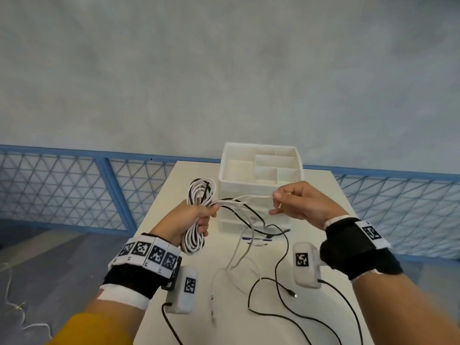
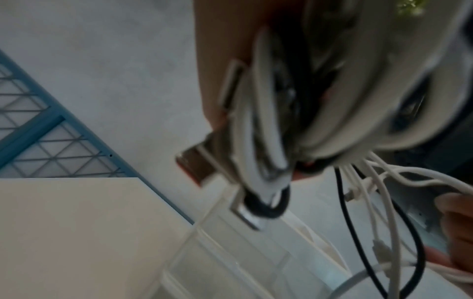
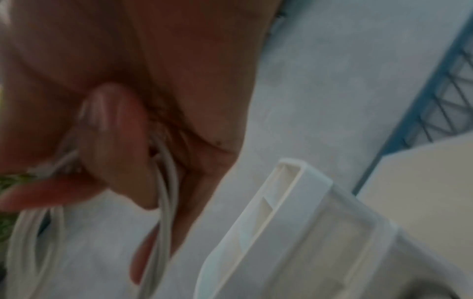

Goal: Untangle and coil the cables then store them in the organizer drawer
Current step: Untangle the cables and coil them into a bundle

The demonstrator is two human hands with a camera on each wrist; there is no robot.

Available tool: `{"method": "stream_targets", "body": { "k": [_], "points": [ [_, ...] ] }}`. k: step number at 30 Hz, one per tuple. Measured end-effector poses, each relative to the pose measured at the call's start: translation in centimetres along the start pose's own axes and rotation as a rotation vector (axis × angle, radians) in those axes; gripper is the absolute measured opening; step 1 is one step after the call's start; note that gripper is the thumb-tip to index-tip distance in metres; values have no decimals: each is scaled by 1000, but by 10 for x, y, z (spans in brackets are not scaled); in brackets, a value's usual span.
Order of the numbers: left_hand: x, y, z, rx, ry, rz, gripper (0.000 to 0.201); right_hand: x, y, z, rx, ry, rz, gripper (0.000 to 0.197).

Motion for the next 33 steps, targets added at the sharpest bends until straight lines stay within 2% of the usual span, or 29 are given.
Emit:
{"method": "stream_targets", "body": {
  "k": [1,3,5,8,10,13,15,18,21,23,26,27,28,29,31,32,33],
  "points": [
    [1,-2,0,1,9,-17,24,-1,-2,2,-11,30,73,24],
    [3,-4,-1,-6,9,-24,25,-4,1,3,-81,92,36,18],
    [6,-1,-3,-8,1,-34,24,-2,12,2,-118,128,-168,22],
    [8,5,-6,1,24,-41,24,4,36,-1,-92,132,-519,33],
    [10,6,-7,5,45,-29,24,6,43,2,-48,176,-643,32],
    [17,4,-6,-8,53,-20,24,7,45,5,-50,317,-741,25],
    [21,4,-7,-15,43,-48,24,10,44,5,-82,437,-648,20],
    [24,5,-8,-36,41,-49,24,14,36,10,-191,552,-147,6],
    [23,2,-7,-70,48,-31,25,15,32,9,-339,582,193,16],
    [25,0,-6,-76,47,-30,25,13,33,8,-355,711,222,18],
    [22,1,-4,-64,58,-28,25,1,44,7,-163,958,-188,16],
    [20,3,-4,-55,65,-31,25,-6,52,7,-55,992,-306,15],
    [17,5,-3,-43,72,-43,25,-12,60,7,95,962,-340,15],
    [14,6,-2,-28,78,-61,24,-15,69,7,264,872,-282,15],
    [10,9,-1,-1,77,-96,21,-14,82,9,599,602,88,17],
    [10,10,0,9,74,-117,19,-14,83,11,690,514,322,19],
    [11,11,1,19,73,-141,18,-13,78,12,690,504,510,22]
  ]
}}
Point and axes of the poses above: each hand's wrist, its own z-axis away from the middle knuckle, its own x-axis out of the palm, y = z × x, the point moved 2 cm from there along -z, towards the middle knuckle, and after that the axes turned 10 degrees about x, right-handed, at the moved point
